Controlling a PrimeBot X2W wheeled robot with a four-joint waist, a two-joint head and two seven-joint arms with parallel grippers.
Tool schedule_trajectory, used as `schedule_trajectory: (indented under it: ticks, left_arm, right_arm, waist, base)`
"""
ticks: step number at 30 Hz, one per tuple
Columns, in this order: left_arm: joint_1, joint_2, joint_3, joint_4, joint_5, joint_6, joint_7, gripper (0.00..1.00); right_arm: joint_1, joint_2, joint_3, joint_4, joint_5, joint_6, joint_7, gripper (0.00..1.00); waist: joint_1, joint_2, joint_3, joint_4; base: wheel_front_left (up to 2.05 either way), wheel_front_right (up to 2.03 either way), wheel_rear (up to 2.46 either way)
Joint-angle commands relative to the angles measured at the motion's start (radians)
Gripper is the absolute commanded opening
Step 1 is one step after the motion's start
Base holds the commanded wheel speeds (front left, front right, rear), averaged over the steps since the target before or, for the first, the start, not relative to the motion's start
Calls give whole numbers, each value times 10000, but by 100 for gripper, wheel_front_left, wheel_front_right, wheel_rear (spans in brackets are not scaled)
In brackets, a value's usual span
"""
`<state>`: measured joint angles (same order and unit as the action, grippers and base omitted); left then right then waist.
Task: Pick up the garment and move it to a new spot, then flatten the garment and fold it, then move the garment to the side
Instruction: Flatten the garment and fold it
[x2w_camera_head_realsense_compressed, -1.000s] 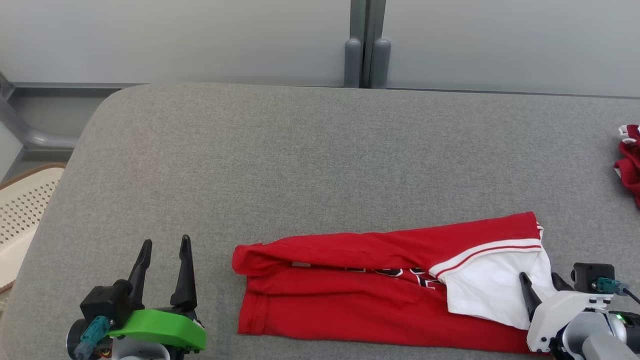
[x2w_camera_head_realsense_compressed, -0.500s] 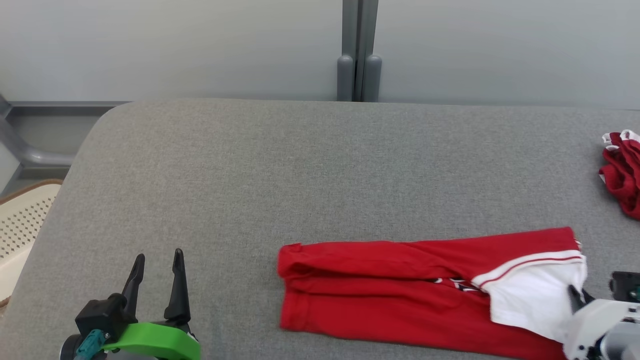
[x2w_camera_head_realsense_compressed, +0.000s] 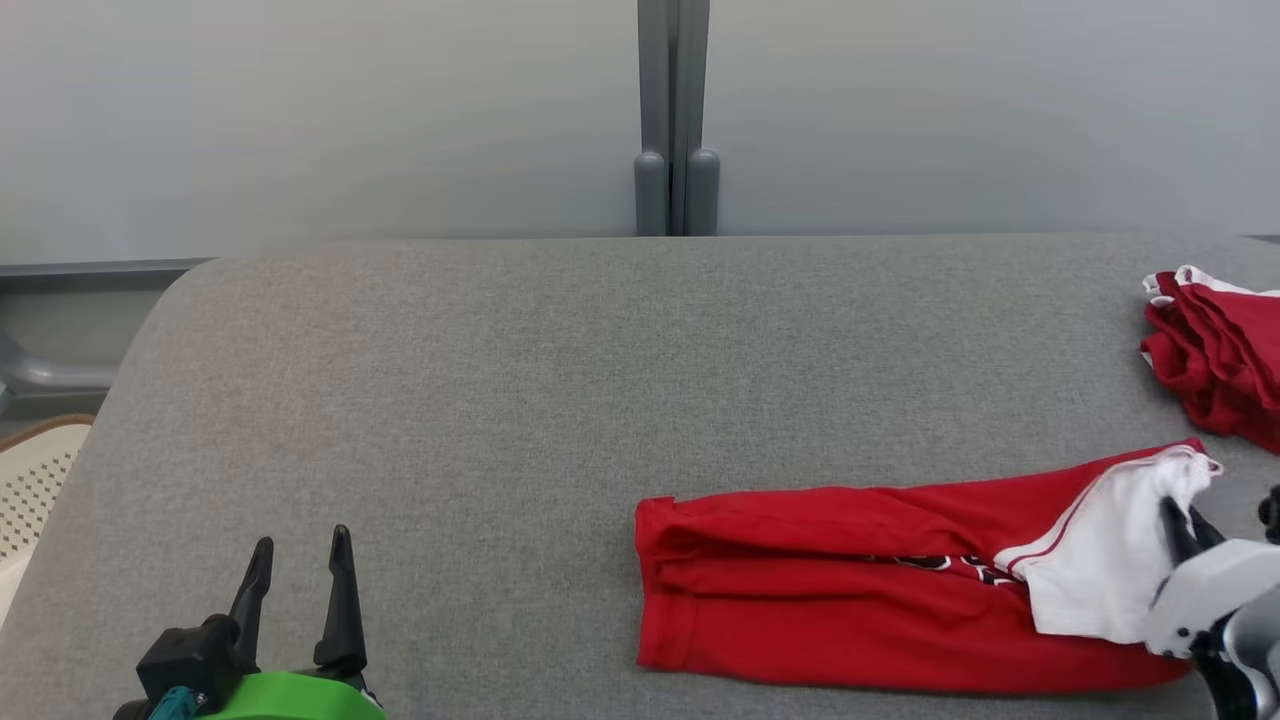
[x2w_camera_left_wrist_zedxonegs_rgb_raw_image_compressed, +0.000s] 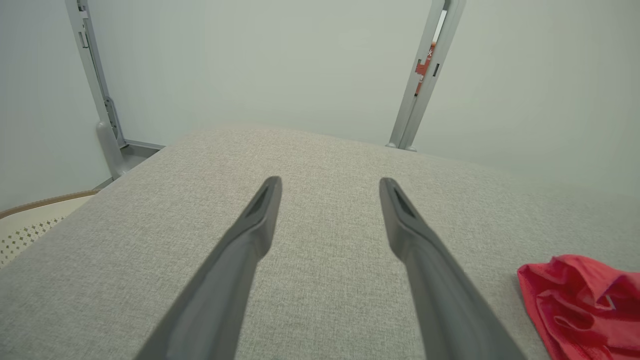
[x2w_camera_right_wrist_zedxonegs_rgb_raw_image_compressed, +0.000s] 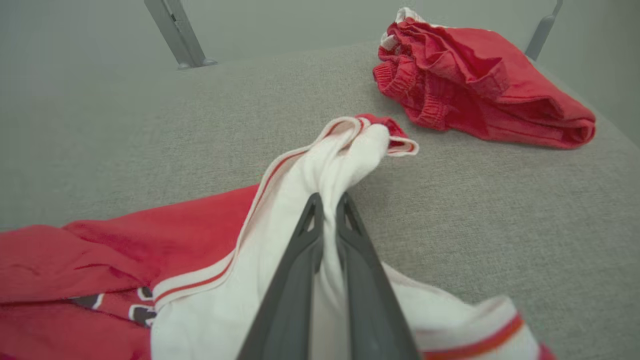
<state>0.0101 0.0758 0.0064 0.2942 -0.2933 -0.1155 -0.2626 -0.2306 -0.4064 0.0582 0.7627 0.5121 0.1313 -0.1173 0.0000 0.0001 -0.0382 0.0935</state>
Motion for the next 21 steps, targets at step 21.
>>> schedule_trajectory:
  ticks: [21]
  left_arm:
    - [-47, -151, -177, 177, 143, -140, -27, 100]
  right_arm:
    - [662, 3167, 2429, -4956, 182, -2, 2205, 0]
  waist:
    - [0, -1, -247, 461]
  base:
    - [0, 0, 0]
